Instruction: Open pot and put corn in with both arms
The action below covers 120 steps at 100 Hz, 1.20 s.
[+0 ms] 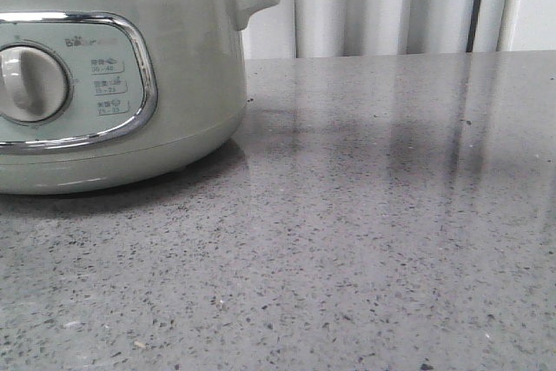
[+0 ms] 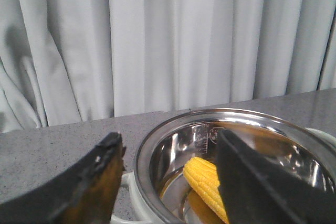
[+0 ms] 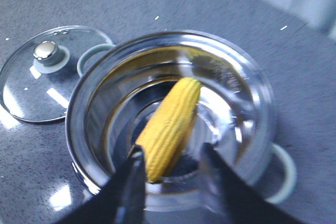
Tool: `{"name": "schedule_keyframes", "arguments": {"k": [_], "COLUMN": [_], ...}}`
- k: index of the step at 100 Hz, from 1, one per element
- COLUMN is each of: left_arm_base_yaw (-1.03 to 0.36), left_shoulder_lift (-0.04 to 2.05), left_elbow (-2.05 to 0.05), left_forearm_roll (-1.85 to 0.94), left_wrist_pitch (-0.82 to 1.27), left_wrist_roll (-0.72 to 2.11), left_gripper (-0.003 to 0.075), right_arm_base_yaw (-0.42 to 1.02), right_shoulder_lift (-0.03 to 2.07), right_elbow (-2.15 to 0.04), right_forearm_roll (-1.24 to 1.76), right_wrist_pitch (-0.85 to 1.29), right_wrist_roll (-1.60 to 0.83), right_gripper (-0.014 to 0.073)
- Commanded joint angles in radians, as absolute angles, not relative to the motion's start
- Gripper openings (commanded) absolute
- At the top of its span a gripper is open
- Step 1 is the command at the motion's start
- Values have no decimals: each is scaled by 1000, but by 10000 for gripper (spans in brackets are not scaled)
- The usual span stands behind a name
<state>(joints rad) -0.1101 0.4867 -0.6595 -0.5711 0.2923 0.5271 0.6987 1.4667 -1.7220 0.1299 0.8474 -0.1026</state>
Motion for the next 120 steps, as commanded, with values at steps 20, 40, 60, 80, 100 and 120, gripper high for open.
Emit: {"name": "schedule_keyframes", "arguments": {"k": [20, 40, 60, 80, 100, 120], "left_arm_base_yaw": [-113, -113, -113, -113, -113, -113], "left_shoulder_lift": [360, 256, 236, 236, 236, 236], "left_elbow": [-672, -554, -432, -376, -374, -374], "left_forearm_roll": [-582, -584, -679, -795, -805, -832], "left_wrist_pitch": [236, 238, 209, 188, 209, 206], "left_wrist_roll": [518, 518, 518, 518, 518, 518], "left_gripper": [187, -22, -20, -20, -20, -20], "right_arm_base_yaw": [696, 691, 665, 638, 638, 638], "right_shoulder_lift": [1029, 612, 254, 80, 69, 69], "right_elbow": [-1421, -1000, -695, -602, -595, -595], "right_forearm_roll": [-70, -235, -274, -330, -330, -330], "right_wrist_pitch": [677, 485, 358, 358, 383, 383], "right_wrist_roll": [-113, -113, -92, -92, -92, -92], "right_gripper": [5, 5, 5, 5, 5, 5]}}
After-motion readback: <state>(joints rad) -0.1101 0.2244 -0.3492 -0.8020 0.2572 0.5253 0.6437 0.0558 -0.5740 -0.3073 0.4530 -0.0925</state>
